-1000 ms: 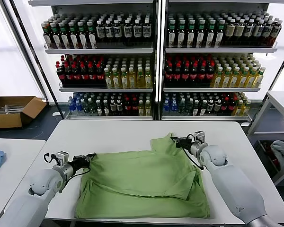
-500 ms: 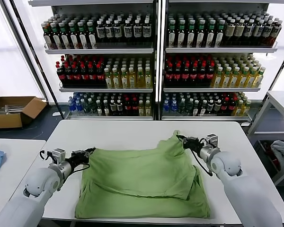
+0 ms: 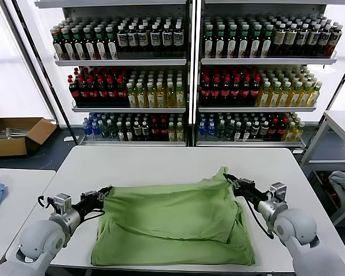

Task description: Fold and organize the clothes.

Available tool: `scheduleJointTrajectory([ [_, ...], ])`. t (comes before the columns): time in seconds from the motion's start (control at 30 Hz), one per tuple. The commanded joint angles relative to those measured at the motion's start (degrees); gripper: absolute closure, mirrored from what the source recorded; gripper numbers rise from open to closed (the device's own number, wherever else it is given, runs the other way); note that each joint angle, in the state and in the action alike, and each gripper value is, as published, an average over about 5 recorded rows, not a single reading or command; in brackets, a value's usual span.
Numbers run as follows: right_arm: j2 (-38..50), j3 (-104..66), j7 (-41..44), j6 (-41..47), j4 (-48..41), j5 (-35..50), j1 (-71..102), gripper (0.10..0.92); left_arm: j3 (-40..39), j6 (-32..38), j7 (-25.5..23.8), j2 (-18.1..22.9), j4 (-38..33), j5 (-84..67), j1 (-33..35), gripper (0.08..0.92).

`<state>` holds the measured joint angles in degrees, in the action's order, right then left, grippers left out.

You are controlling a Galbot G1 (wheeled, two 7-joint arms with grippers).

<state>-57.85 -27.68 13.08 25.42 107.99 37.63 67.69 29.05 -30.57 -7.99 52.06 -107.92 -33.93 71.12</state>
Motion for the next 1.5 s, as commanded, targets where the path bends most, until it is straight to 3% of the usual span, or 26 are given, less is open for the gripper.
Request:
scheduleJointTrajectory([
  [0.03,-2.8,-10.7,0.6,-1.8,10.9,-0.8,20.0,0.92,7.2,0.4,0.1,1.1,-9.5,2.1,14.8,0.908],
  [0.4,-7.0,-13.0,2.3,-6.2,14.3,-6.1,33.5,0.92,9.2,3.3,-2.7,5.4,-10.8,9.4,24.8,0.908],
  [0.67,-6.9,-14.5,1.7,-7.4,13.3,-8.9,31.2,0.904,9.4,4.6,-4.7,6.5,-10.7,15.0,26.1,0.896],
  [0.97,-3.5,-27.5,1.2,-13.2,9.3,-0.5,24.9,0.664,18.1,5.3,-0.5,5.6,-14.6,12.7,26.7,0.664],
  [1.17,-4.3,-33.3,1.2,-15.9,7.1,2.9,24.8,0.49,17.3,8.3,5.2,11.2,-18.5,10.5,28.9,0.491],
  [1.33,-6.0,-33.8,1.5,-17.7,5.7,2.1,26.5,0.343,10.7,11.0,10.5,17.8,-16.7,10.5,28.9,0.344],
  [1.5,-6.7,-33.2,1.8,-18.3,5.2,0.8,27.0,0.228,5.2,11.9,13.0,21.0,-14.2,12.6,28.0,0.212],
])
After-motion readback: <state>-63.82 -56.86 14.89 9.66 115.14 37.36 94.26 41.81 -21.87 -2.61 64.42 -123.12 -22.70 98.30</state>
